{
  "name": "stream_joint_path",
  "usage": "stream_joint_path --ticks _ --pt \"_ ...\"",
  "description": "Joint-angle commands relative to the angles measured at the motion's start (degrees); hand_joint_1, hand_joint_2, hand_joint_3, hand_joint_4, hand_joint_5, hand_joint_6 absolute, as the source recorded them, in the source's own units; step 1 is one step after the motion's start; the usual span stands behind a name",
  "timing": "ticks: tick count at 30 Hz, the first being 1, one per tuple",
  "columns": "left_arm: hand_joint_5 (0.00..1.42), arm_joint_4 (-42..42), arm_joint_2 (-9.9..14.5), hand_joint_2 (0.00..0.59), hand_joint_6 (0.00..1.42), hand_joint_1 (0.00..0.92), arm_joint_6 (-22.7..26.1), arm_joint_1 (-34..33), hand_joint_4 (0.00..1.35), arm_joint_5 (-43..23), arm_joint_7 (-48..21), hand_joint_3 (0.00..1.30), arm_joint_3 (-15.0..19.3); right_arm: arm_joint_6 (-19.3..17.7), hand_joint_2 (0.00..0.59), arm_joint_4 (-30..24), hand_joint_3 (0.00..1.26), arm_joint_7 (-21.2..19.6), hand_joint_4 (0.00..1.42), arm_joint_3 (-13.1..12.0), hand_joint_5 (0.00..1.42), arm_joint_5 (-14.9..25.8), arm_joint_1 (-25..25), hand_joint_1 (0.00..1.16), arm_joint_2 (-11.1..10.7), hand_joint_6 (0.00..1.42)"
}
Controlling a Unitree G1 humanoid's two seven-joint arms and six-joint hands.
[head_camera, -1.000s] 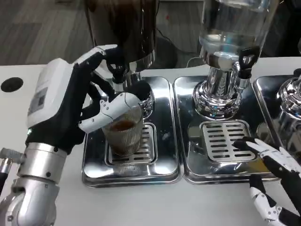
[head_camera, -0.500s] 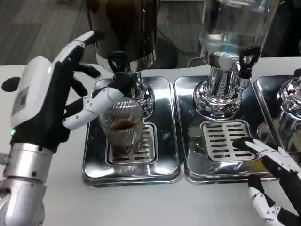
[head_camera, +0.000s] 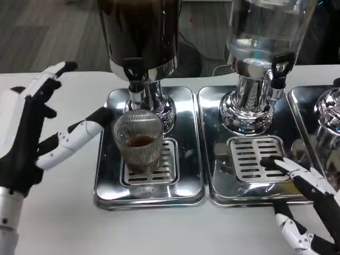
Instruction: Grasp the cup under the faucet to collect the drink, then remove the cup.
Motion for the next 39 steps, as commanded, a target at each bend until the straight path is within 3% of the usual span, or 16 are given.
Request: stream_joint_path --ticks 1,5,12,15,20,29,39 --pt "0.22 0.4 1.89 0.027 0.55 0.0 -1.09 3.8 0.14 -0.32 -1.3 0.22 1.23 3.67 0.316 -0.61 0.24 4.8 0.16 0.25 0.2 6.6 -1.83 0.54 -0.6 0.09" --pt "0.22 0.34 2.11 0.028 0.55 0.0 -3.42 7.81 0.14 -0.95 -0.85 0.22 1.6 6.86 0.226 -1.14 0.23 9.03 0.18 -0.64 0.2 11.33 -4.82 0.61 -1.97 0.12" --pt "0.22 0.57 1.01 0.028 0.53 0.0 -7.45 14.17 0.14 0.25 0.28 0.22 -0.14 11.79 0.127 -0.79 0.18 14.08 0.15 -0.21 0.17 13.13 -9.98 0.69 -3.73 0.12" --pt "0.22 0.84 0.35 0.028 0.53 0.0 -8.99 16.91 0.14 0.67 0.64 0.22 -1.0 13.74 0.121 -1.29 0.15 14.88 0.15 0.15 0.15 12.82 -11.54 0.71 -3.39 0.1" --pt "0.22 1.0 -0.7 0.036 0.51 0.0 -11.48 21.35 0.14 1.25 1.99 0.23 -2.07 16.82 0.11 -2.69 0.04 15.85 0.04 1.55 0.04 12.1 -13.13 0.71 -2.64 0.01" --pt "0.22 1.14 -1.95 0.041 0.51 0.0 -14.23 25.86 0.15 3.32 3.68 0.23 -2.7 19.78 0.121 -5.48 0.07 16.12 0.07 5.45 0.07 10.51 -14.04 0.7 -0.9 0.05" --pt "0.22 1.73 -0.78 0.049 0.51 0.0 -13.63 29.14 0.14 8.86 6.45 0.22 0.34 23.31 0.123 -3.98 0.12 17.43 0.1 9.87 0.11 9.85 -19.2 0.7 1.28 0.08"
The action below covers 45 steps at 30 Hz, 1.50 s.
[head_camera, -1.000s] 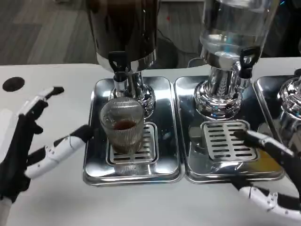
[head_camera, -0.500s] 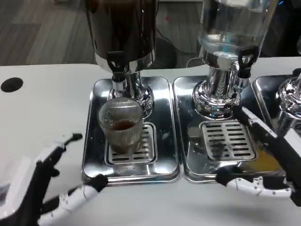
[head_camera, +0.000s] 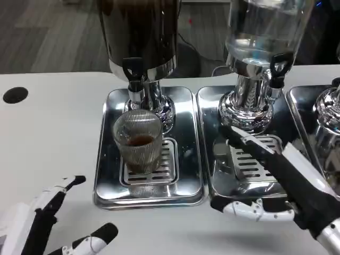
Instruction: Grasp the cup under the faucet to collect the drink, then remove the cup.
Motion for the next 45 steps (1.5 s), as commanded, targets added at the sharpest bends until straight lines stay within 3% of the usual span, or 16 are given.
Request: stream_joint_path --ticks 1,10,18,45 --pt "0.22 0.42 0.8 0.05 0.51 0.0 -0.21 1.46 0.14 2.24 1.47 0.22 1.15 1.69 0.123 0.64 0.12 0.53 0.1 1.39 0.11 -0.41 -2.63 0.7 0.93 0.08" --pt "0.22 -0.82 0.5 0.052 0.5 0.0 -2.84 5.31 0.14 2.69 3.05 0.22 1.66 4.59 0.123 5.54 0.12 0.54 0.11 4.78 0.13 -1.18 -8.89 0.7 3.32 0.1" --pt "0.22 -2.45 -0.19 0.052 0.51 0.0 -5.02 8.81 0.14 3.29 4.1 0.22 1.66 5.33 0.123 12.74 0.14 0.7 0.13 6.38 0.14 -1.43 -15.1 0.7 4.85 0.11" --pt "0.22 -5.77 -2.92 0.054 0.51 0.003 -5.91 14.22 0.16 7.32 4.3 0.24 -1.4 4.24 0.131 29.27 0.18 3.03 0.16 7.62 0.17 0.46 -29.6 0.69 9.95 0.13"
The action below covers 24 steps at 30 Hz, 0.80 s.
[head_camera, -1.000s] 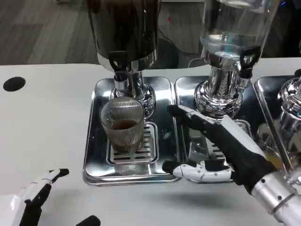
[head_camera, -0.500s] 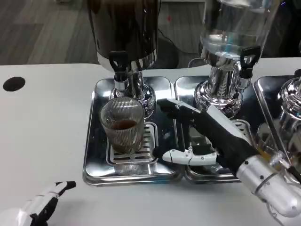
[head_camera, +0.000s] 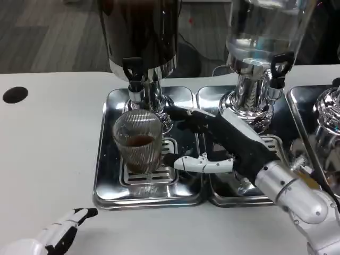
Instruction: Grasp the cup under the faucet to collect the drink, then remove the cup.
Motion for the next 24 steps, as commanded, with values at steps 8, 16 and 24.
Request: stream_joint_path --ticks 8,16,24 --pt "0.22 -0.32 -0.46 0.054 0.51 0.001 0.4 1.21 0.17 0.21 -0.2 0.24 -0.17 -2.11 0.125 6.67 0.17 0.29 0.16 0.67 0.17 0.64 -5.75 0.7 2.74 0.12" --pt "0.22 1.02 -0.29 0.055 0.51 0.0 1.27 -0.21 0.17 0.19 -0.93 0.25 -0.96 -2.68 0.117 8.92 0.16 -0.37 0.14 0.46 0.17 0.55 -8.34 0.71 4.6 0.12" --pt "0.22 2.31 0.07 0.055 0.51 0.0 1.77 -0.9 0.17 -0.32 -1.41 0.25 -0.87 -3.86 0.119 12.79 0.14 -0.28 0.11 0.13 0.14 1.47 -10.58 0.72 6.35 0.1"
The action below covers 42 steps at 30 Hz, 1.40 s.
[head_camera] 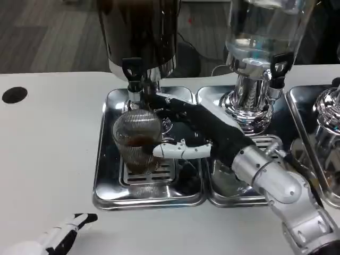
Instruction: Grasp the cup under the faucet to collect the drink, then remove the cup.
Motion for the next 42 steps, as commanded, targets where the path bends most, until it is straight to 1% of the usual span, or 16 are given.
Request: stream_joint_path --ticks 1,9,13,18,25,28,33,36,42 --pt "0.22 0.81 0.45 0.055 0.51 0.0 0.61 -0.17 0.17 -0.31 -0.8 0.25 -0.28 -1.85 0.119 2.49 0.14 -0.2 0.11 -0.24 0.14 0.8 -2.38 0.72 0.87 0.11" --pt "0.23 1.75 0.7 0.058 0.51 0.0 1.05 -0.58 0.18 -0.79 -1.21 0.26 -0.1 -3.96 0.111 7.29 0.15 -0.44 0.13 -0.26 0.16 1.25 -4.22 0.73 2.91 0.13" --pt "0.23 2.23 0.96 0.06 0.51 0.0 1.32 -0.91 0.18 -1.0 -1.42 0.26 -0.07 -5.23 0.117 9.59 0.16 -0.57 0.14 -0.53 0.18 1.42 -5.28 0.73 3.99 0.14" --pt "0.23 2.42 1.21 0.063 0.51 0.001 1.71 -1.2 0.19 -1.17 -1.81 0.26 0.12 -6.75 0.106 12.25 0.16 -0.81 0.15 -0.71 0.2 1.68 -6.48 0.73 5.26 0.16" --pt "0.23 2.58 1.34 0.066 0.51 0.002 2.07 -1.24 0.2 -1.52 -2.14 0.28 0.42 -8.49 0.103 15.29 0.16 -1.21 0.16 -1.11 0.2 2.18 -7.81 0.73 6.29 0.17" --pt "0.23 2.23 1.55 0.066 0.51 0.002 2.35 -1.41 0.2 -1.93 -2.48 0.28 1.03 -9.3 0.093 16.48 0.16 -1.53 0.16 -1.21 0.2 1.98 -8.35 0.76 6.63 0.18" --pt "0.24 2.38 2.1 0.067 0.51 0.003 3.0 -1.97 0.2 -2.7 -3.05 0.29 1.43 -11.15 0.067 18.36 0.06 -2.97 0.14 -1.25 0.2 1.37 -9.0 0.89 7.02 0.18" --pt "0.24 2.47 2.34 0.067 0.51 0.003 3.28 -2.22 0.2 -2.98 -3.27 0.29 1.43 -11.85 0.054 19.15 0.03 -4.11 0.12 -1.08 0.21 0.89 -9.12 0.93 7.05 0.19" --pt "0.24 2.4 2.74 0.067 0.51 0.003 3.69 -2.33 0.21 -3.48 -3.64 0.3 1.64 -12.85 0.047 19.94 0.02 -7.9 0.13 -0.58 0.27 -0.88 -8.99 0.98 7.18 0.25"
